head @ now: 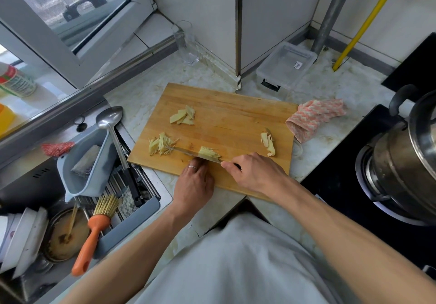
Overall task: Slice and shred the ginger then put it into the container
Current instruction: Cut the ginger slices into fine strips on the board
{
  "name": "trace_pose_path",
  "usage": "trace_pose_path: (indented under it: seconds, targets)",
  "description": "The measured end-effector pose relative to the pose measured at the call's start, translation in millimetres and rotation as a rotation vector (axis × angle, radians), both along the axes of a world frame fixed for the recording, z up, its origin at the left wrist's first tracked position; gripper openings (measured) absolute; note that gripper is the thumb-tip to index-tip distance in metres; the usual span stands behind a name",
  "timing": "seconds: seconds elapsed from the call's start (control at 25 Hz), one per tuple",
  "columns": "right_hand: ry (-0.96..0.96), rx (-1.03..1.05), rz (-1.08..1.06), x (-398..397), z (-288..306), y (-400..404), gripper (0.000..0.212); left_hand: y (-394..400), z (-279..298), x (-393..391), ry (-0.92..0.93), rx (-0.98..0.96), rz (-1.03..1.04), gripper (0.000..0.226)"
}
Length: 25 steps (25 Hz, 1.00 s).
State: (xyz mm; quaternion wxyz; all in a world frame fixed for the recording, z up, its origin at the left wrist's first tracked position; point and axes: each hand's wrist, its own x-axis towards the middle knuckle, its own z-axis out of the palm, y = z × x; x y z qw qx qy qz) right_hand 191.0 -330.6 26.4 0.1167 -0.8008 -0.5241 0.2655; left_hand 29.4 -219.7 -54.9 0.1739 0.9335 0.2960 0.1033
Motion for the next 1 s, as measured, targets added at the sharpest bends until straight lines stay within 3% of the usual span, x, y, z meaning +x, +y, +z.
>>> trace_pose_path:
  seconds: [1.0]
  targets:
    - [0.004, 0.02, 0.033, 7.1, 0.7, -1.7, 0.056, -1.1, 3.6, 1.2, 0.006, -0.004, 0.037, 0.039]
